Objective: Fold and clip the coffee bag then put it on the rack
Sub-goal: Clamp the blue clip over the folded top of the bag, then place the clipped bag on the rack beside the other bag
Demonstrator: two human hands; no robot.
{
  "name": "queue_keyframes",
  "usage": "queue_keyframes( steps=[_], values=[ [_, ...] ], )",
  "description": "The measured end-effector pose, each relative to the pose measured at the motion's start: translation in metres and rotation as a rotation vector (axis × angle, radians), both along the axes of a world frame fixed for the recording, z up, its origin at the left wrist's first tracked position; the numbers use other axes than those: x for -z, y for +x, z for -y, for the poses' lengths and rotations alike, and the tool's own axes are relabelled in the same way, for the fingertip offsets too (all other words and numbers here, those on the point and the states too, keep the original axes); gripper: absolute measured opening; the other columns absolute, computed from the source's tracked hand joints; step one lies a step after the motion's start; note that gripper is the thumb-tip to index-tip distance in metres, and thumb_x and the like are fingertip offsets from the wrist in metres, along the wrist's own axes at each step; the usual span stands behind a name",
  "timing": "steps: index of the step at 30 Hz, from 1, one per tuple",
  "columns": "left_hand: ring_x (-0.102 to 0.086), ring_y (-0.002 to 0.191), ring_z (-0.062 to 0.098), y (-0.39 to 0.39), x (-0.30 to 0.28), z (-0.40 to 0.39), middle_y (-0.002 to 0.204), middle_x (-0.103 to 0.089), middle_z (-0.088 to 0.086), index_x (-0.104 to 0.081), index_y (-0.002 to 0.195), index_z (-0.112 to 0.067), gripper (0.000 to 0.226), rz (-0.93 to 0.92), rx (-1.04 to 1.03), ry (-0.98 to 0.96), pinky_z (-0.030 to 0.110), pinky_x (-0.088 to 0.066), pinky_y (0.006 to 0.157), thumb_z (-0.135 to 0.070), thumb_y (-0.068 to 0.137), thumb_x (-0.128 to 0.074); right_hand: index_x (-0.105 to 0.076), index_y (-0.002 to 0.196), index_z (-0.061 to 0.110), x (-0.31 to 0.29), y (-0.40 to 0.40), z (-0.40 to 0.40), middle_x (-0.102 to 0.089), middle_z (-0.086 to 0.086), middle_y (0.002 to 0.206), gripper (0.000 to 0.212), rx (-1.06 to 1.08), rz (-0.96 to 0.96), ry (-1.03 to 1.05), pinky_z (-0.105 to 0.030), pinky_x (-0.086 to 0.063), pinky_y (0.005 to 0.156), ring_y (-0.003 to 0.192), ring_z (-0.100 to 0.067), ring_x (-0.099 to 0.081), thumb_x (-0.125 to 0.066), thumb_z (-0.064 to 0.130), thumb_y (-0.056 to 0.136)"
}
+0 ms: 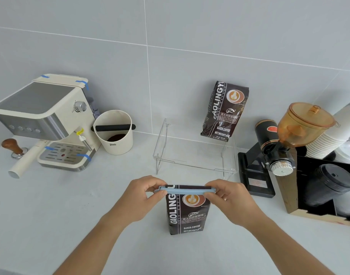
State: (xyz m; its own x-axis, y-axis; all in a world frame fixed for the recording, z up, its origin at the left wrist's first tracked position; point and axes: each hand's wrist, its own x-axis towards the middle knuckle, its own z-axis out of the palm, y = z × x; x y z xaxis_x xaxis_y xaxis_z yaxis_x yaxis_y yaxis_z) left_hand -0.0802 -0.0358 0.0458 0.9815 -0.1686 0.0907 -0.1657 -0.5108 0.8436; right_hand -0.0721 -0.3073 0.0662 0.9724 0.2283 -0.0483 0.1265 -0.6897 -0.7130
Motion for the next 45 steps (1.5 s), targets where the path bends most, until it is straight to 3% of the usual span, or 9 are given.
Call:
queue_keyframes(
  steps=[3,7,11,18,21,26,30,37,45],
  values=[
    [-0.067,0.088,0.004,-0.001,0.002,0.002,0.095,-0.069,-0.017,-0.071,0.094,-0.024,0.014,-0.067,-0.02,-0.054,0.011,-0.05,0.083,-0.015,0.084,-0.069,-0.073,0.099,0.024,0.004,-0.001,-0.001,-0.07,0.011,0.079,0.016,0.046,-0.004,0.065,-0.013,-0.049,0.059,0.069,0.001,-0.061,-0.073,0.021,0.083],
    [-0.071,0.089,0.012,-0.002,0.004,0.005,0.099,-0.073,-0.007,-0.066,0.096,-0.026,0.021,-0.216,-0.019,-0.192,0.022,-0.054,0.085,-0.011,0.083,-0.071,-0.072,0.107,0.028,0.018,-0.002,0.003,-0.068,0.01,0.093,0.027,0.073,-0.071,0.099,-0.013,-0.05,0.059,0.074,0.001,-0.064,-0.075,0.019,0.081],
    [-0.071,0.088,0.015,-0.004,0.016,0.013,0.096,-0.075,0.001,-0.066,0.099,-0.032,0.032,-0.27,-0.088,-0.241,0.026,-0.053,0.083,-0.01,0.077,-0.075,-0.067,0.114,0.034,0.037,-0.006,0.005,-0.073,0.012,0.109,0.034,0.06,-0.21,0.132,-0.022,-0.056,0.075,0.091,-0.005,-0.069,-0.07,0.02,0.083],
    [-0.066,0.108,0.012,-0.017,0.043,0.026,0.112,-0.073,-0.006,-0.064,0.118,-0.028,0.058,-0.336,-0.165,-0.303,0.046,-0.054,0.095,-0.031,0.06,-0.076,-0.06,0.104,0.053,0.056,-0.017,-0.005,-0.076,0.011,0.106,0.051,0.186,-0.223,0.316,-0.028,-0.057,0.086,0.091,-0.007,-0.073,-0.073,0.011,0.081],
    [-0.063,0.114,0.008,-0.019,0.046,0.032,0.115,-0.072,-0.011,-0.063,0.119,-0.031,0.052,-0.332,-0.187,-0.335,0.04,-0.056,0.091,-0.017,0.071,-0.074,-0.061,0.118,0.042,0.065,-0.021,-0.008,-0.074,0.012,0.11,0.05,0.24,-0.25,0.347,-0.031,-0.057,0.088,0.094,-0.006,-0.072,-0.074,0.012,0.081],
    [-0.066,0.107,0.002,-0.033,0.055,0.043,0.115,-0.071,-0.011,-0.058,0.123,-0.029,0.055,-0.359,-0.226,-0.441,0.011,-0.052,0.077,0.006,0.081,-0.065,-0.062,0.126,0.034,0.07,-0.024,-0.009,-0.074,0.016,0.11,0.047,0.231,-0.226,0.323,-0.023,-0.055,0.085,0.097,-0.003,-0.071,-0.07,0.015,0.084],
    [-0.066,0.105,0.001,-0.042,0.064,0.05,0.113,-0.071,-0.01,-0.061,0.116,-0.028,0.044,-0.362,-0.327,-0.458,0.008,-0.051,0.075,0.0,0.083,-0.067,-0.063,0.125,0.033,0.073,-0.026,-0.009,-0.074,0.017,0.112,0.044,0.24,-0.249,0.371,-0.027,-0.056,0.088,0.103,-0.007,-0.07,-0.067,0.013,0.086],
    [-0.068,0.095,-0.005,-0.044,0.066,0.056,0.113,-0.072,-0.004,-0.059,0.127,-0.011,0.043,-0.381,-0.328,-0.449,0.006,-0.05,0.075,0.001,0.085,-0.063,-0.071,0.112,0.017,0.073,-0.026,-0.013,-0.079,0.003,0.105,0.029,0.28,-0.297,0.485,-0.037,-0.056,0.093,0.101,-0.013,-0.072,-0.063,0.002,0.089],
    [-0.071,0.093,0.0,-0.042,0.063,0.055,0.109,-0.075,0.004,-0.064,0.12,-0.004,0.037,-0.378,-0.315,-0.478,0.007,-0.05,0.073,0.006,0.085,-0.062,-0.076,0.099,0.021,0.059,-0.028,-0.02,-0.08,0.007,0.096,0.025,0.277,-0.287,0.489,-0.027,-0.054,0.087,0.097,-0.01,-0.072,-0.061,0.004,0.091]
  ],
)
